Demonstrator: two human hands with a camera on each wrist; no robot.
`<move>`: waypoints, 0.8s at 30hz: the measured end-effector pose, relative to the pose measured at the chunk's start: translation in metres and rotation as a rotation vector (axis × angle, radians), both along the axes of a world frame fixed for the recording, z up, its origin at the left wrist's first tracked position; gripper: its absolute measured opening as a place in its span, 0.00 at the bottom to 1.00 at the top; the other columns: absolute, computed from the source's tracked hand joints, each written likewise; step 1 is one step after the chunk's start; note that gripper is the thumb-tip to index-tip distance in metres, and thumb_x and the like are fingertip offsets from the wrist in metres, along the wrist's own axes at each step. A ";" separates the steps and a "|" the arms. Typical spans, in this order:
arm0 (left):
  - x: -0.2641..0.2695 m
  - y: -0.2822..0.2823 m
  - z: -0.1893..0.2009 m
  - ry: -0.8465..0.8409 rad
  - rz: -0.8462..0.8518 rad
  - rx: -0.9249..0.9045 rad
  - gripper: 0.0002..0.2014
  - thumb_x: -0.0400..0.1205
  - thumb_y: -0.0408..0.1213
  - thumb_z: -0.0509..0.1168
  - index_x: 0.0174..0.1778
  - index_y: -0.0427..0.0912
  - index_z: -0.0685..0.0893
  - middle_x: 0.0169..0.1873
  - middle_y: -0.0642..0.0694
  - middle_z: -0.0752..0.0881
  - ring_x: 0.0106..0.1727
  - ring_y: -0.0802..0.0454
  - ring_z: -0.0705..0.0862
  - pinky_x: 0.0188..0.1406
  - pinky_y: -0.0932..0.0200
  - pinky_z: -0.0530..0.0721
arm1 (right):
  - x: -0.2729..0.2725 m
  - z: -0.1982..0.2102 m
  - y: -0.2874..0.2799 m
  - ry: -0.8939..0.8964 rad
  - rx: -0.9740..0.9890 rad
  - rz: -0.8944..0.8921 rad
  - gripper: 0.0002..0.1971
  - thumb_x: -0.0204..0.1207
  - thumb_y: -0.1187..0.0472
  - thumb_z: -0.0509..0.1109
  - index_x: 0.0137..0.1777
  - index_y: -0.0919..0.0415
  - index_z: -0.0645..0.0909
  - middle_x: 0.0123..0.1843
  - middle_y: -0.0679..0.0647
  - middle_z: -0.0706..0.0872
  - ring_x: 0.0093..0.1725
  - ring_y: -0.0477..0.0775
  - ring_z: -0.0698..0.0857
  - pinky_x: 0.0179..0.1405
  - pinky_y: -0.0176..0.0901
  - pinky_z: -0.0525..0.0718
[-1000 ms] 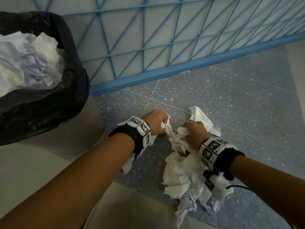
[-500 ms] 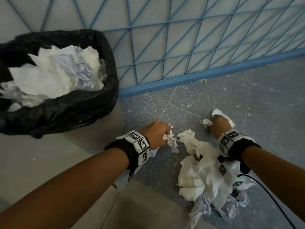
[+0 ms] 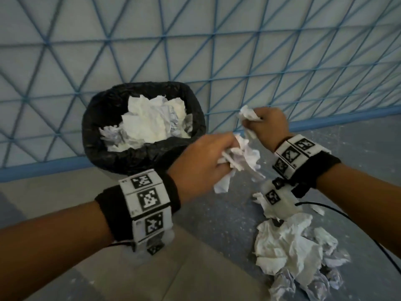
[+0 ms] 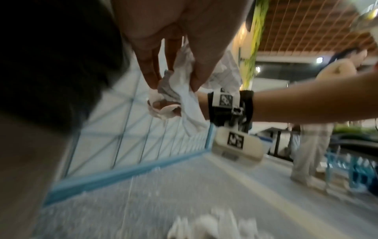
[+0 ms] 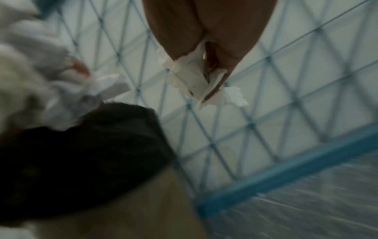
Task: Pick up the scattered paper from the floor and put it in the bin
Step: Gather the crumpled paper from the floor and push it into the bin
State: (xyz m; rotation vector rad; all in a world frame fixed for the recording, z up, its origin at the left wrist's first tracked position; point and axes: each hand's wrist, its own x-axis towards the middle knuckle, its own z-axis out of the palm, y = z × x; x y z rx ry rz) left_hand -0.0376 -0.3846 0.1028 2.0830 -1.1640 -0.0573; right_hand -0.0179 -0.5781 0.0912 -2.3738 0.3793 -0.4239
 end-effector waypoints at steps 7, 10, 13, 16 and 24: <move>0.050 0.085 0.079 -0.118 0.418 -0.219 0.11 0.80 0.40 0.66 0.53 0.42 0.74 0.39 0.55 0.81 0.38 0.64 0.79 0.32 0.72 0.70 | 0.035 0.063 0.117 -0.255 0.254 0.196 0.17 0.66 0.69 0.75 0.31 0.50 0.69 0.30 0.44 0.74 0.36 0.48 0.75 0.31 0.36 0.70; 0.088 0.100 0.055 -0.011 0.570 -0.089 0.20 0.80 0.41 0.65 0.62 0.35 0.69 0.56 0.40 0.82 0.56 0.46 0.82 0.46 0.60 0.74 | 0.050 0.062 0.148 -0.139 0.065 0.220 0.20 0.67 0.67 0.74 0.29 0.49 0.65 0.36 0.53 0.79 0.42 0.56 0.78 0.31 0.40 0.64; 0.104 0.100 0.031 0.117 0.635 0.186 0.24 0.80 0.43 0.62 0.66 0.34 0.66 0.67 0.31 0.75 0.66 0.34 0.77 0.64 0.43 0.77 | 0.058 0.053 0.169 0.069 -0.239 0.305 0.03 0.71 0.65 0.70 0.42 0.57 0.80 0.56 0.66 0.85 0.59 0.63 0.83 0.48 0.44 0.74; 0.100 0.097 0.020 0.055 0.571 0.528 0.23 0.82 0.42 0.60 0.69 0.35 0.64 0.71 0.33 0.71 0.71 0.33 0.71 0.70 0.42 0.71 | 0.051 0.049 0.175 0.350 -0.397 0.408 0.21 0.75 0.57 0.69 0.65 0.68 0.76 0.67 0.66 0.81 0.66 0.64 0.80 0.63 0.47 0.76; 0.102 0.103 0.059 0.292 0.193 0.821 0.20 0.83 0.37 0.58 0.70 0.34 0.71 0.60 0.42 0.79 0.57 0.50 0.76 0.56 0.62 0.76 | 0.021 0.068 0.175 0.176 -0.281 0.607 0.21 0.77 0.60 0.67 0.70 0.53 0.70 0.48 0.58 0.82 0.50 0.61 0.82 0.54 0.50 0.79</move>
